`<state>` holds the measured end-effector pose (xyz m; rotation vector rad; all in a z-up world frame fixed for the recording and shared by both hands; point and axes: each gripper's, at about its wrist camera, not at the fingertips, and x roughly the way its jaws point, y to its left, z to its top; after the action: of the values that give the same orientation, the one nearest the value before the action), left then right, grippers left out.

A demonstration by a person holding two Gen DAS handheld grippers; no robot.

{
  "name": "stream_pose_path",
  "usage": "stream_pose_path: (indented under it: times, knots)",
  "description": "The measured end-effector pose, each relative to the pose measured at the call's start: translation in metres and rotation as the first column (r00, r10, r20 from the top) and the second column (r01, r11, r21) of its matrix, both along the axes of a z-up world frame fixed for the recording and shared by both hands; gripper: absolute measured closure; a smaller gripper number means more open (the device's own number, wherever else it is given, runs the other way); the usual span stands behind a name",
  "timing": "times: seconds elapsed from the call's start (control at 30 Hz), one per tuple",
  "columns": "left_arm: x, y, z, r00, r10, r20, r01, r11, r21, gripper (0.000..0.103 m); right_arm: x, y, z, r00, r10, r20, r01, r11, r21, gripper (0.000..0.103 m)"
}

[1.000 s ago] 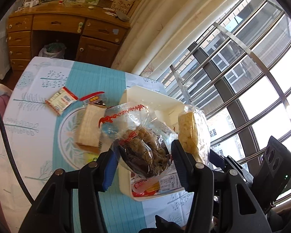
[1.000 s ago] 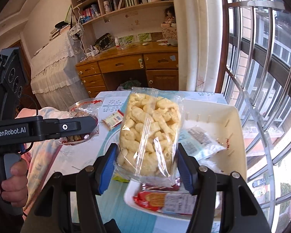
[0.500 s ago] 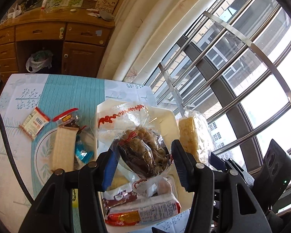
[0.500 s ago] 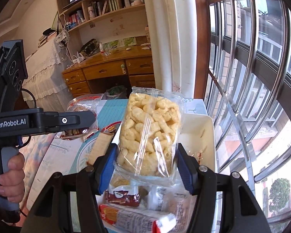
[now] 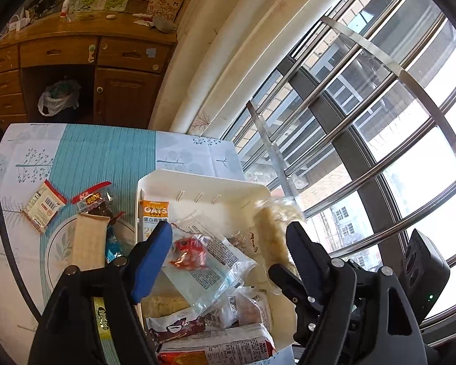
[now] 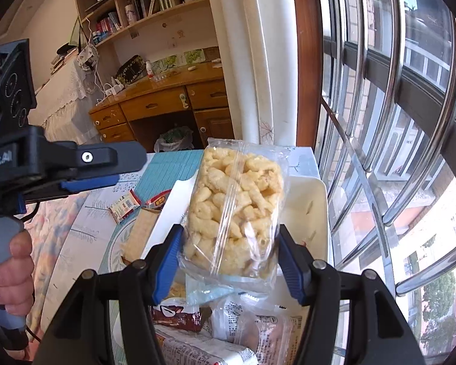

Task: Organize snacks
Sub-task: 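Lower both bags into the tray and open both grippers, then withdraw both tools from the tray back over the table snacks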

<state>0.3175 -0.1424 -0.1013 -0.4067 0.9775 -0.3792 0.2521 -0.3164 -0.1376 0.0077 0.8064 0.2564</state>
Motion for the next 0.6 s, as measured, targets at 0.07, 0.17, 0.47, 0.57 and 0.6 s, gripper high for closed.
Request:
stream_pose_path:
  times: [0.07,0.17,0.47,0.57,0.6]
  knots:
    - [-0.001,0.002,-0.001,1.000,0.004,-0.008,-0.004,1.000,0.002,0.027,0.000,-0.003,0.000,1.000,-0.006,0.000,0.006,1.000,0.007,0.042]
    - [-0.005,0.005,0.001,1.000,0.020,-0.006,-0.020,1.000,0.005,0.027,-0.001,-0.005,0.000,1.000,-0.019,-0.007,0.019,1.000,0.011,0.042]
    - [-0.023,0.026,0.007,0.998,0.059,-0.004,-0.059,0.998,0.001,0.027,-0.007,0.000,0.004,0.999,-0.032,-0.014,0.032,0.999,0.043,0.036]
    - [-0.032,0.035,0.009,0.997,0.072,-0.004,-0.072,0.997,0.001,0.027,-0.011,0.005,0.006,1.000,-0.029,-0.009,0.029,0.998,0.047,0.036]
    - [-0.035,0.038,0.009,0.997,0.076,-0.005,-0.076,0.997,0.003,0.027,-0.012,0.007,0.007,1.000,-0.029,-0.009,0.030,0.998,0.048,0.036]
